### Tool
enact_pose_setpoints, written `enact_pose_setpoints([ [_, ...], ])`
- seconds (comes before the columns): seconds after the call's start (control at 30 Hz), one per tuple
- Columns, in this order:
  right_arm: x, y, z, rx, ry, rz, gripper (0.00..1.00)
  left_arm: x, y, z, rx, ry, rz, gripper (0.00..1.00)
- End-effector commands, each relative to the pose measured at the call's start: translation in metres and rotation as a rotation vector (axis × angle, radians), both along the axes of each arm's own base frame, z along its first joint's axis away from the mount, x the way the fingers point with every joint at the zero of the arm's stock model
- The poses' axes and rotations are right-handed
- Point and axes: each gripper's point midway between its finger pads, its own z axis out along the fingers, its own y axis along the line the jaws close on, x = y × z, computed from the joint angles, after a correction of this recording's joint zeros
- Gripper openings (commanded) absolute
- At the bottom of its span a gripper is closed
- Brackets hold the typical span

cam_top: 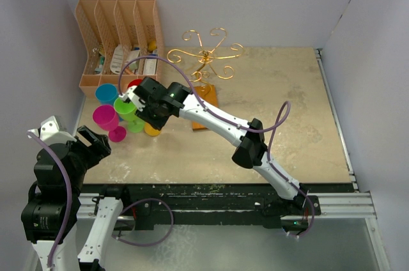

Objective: Take the wine glass off the wine glass rack

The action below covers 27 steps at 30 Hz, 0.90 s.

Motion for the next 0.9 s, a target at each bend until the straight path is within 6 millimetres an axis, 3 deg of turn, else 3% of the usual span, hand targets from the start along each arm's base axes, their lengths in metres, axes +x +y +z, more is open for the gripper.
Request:
enact_pose_setpoints([
  [0.0,0.003,0.005,0.051,0.116,-0.060,-0.008,0.33,0.008,-0.001,0.006,0.000,-0.029,-0.006,0.76],
  [0.2,0.007,0.006,0.070,0.161,-0.096,-0.022,0.34,0.007,-0.002,0.007,-0.004,-0.034,-0.007,0.76],
  [0.53,0.012,0.007,0.120,0.281,-0.178,-0.036,0.37,0.007,-0.003,0.007,-0.010,-0.035,-0.009,0.76],
  [0.73,0.008,-0.005,0.182,0.431,-0.241,-0.078,0.37,0.007,-0.004,0.008,-0.014,-0.038,-0.014,0.76],
  [0.83,0.004,-0.027,0.216,0.500,-0.292,-0.122,0.38,0.012,-0.009,0.016,-0.010,-0.076,-0.054,0.76],
  [0.87,-0.001,-0.043,0.236,0.541,-0.320,-0.140,0.38,0.014,-0.012,0.020,-0.003,-0.092,-0.076,0.77],
])
